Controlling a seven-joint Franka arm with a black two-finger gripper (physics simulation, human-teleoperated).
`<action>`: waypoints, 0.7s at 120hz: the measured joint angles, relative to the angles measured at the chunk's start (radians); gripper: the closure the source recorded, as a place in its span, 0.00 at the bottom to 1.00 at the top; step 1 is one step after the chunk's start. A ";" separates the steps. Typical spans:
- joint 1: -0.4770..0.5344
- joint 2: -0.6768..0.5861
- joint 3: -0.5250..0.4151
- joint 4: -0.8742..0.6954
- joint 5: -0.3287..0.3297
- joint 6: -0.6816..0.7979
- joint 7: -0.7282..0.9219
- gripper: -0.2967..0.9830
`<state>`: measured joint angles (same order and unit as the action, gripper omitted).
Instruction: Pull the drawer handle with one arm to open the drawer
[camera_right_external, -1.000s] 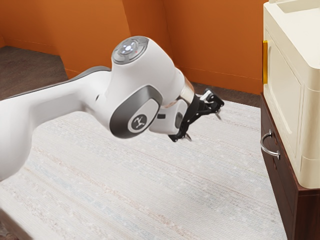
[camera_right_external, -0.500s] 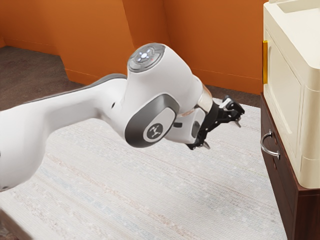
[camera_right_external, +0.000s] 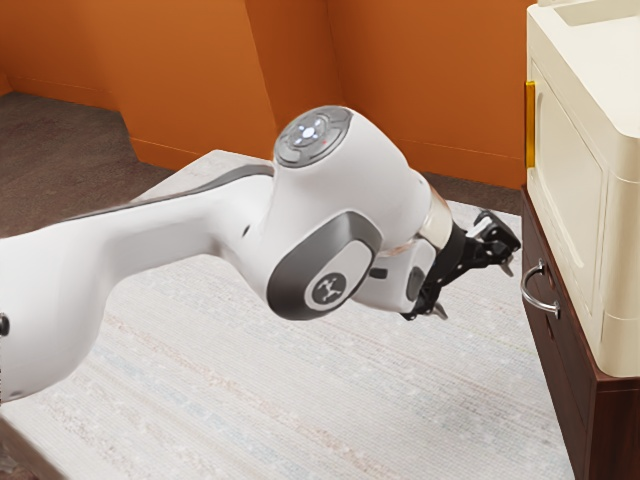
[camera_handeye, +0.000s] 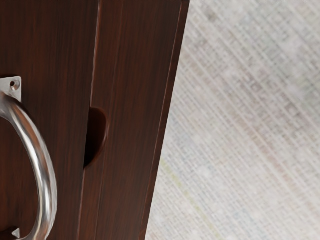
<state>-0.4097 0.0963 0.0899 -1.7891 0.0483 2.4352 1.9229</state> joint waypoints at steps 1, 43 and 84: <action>0.000 0.000 0.000 0.000 0.000 0.001 0.000 0.23; -0.014 0.007 -0.001 -0.020 -0.001 0.064 -0.004 0.23; -0.010 0.038 0.000 -0.034 -0.010 0.118 -0.005 0.23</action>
<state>-0.4202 0.1342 0.0899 -1.8232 0.0381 2.5534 1.9174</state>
